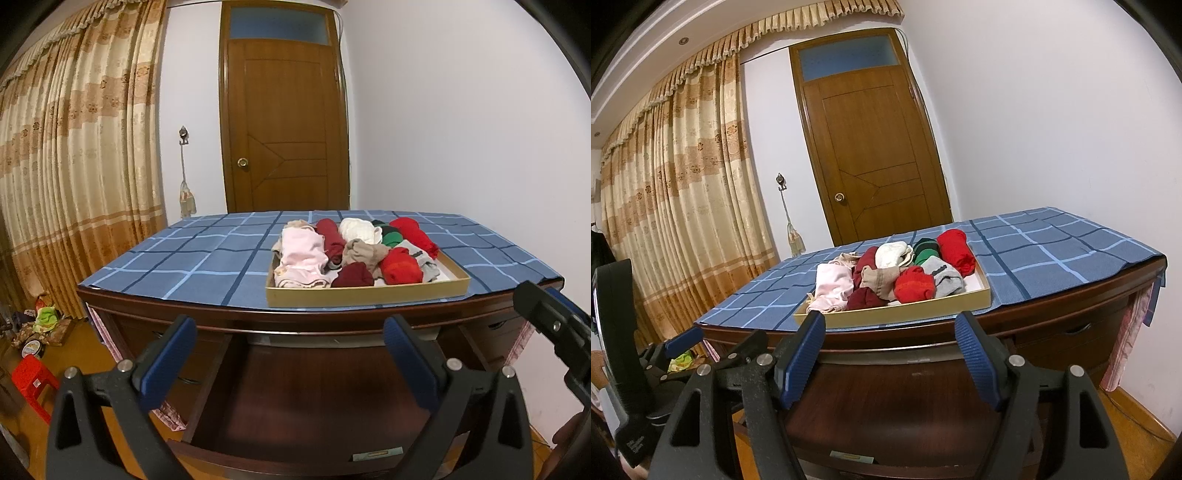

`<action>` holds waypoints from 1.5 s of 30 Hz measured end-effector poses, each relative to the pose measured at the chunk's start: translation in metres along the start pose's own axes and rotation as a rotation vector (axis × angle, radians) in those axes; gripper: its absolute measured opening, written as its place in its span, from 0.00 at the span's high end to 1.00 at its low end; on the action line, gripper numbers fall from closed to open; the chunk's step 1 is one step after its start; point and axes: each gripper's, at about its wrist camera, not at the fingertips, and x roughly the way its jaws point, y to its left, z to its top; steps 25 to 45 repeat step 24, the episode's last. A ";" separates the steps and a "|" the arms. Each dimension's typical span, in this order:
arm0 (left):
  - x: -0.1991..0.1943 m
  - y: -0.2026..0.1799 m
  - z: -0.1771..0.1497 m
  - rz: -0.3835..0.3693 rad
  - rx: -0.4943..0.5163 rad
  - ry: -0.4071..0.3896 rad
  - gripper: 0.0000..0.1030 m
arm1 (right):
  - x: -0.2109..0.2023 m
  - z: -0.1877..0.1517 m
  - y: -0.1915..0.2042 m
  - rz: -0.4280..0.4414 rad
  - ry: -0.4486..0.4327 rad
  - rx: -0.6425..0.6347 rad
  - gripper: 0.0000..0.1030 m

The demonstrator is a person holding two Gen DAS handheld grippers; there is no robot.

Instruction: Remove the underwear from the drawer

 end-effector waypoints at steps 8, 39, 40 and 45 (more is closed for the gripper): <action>0.000 0.002 0.002 -0.008 -0.010 0.012 0.00 | 0.000 0.000 -0.001 -0.002 0.002 0.004 0.27; 0.012 0.001 0.000 -0.059 -0.015 0.044 0.00 | 0.009 -0.001 -0.011 -0.037 0.020 0.026 0.27; 0.012 0.001 0.000 -0.059 -0.015 0.044 0.00 | 0.009 -0.001 -0.011 -0.037 0.020 0.026 0.27; 0.012 0.001 0.000 -0.059 -0.015 0.044 0.00 | 0.009 -0.001 -0.011 -0.037 0.020 0.026 0.27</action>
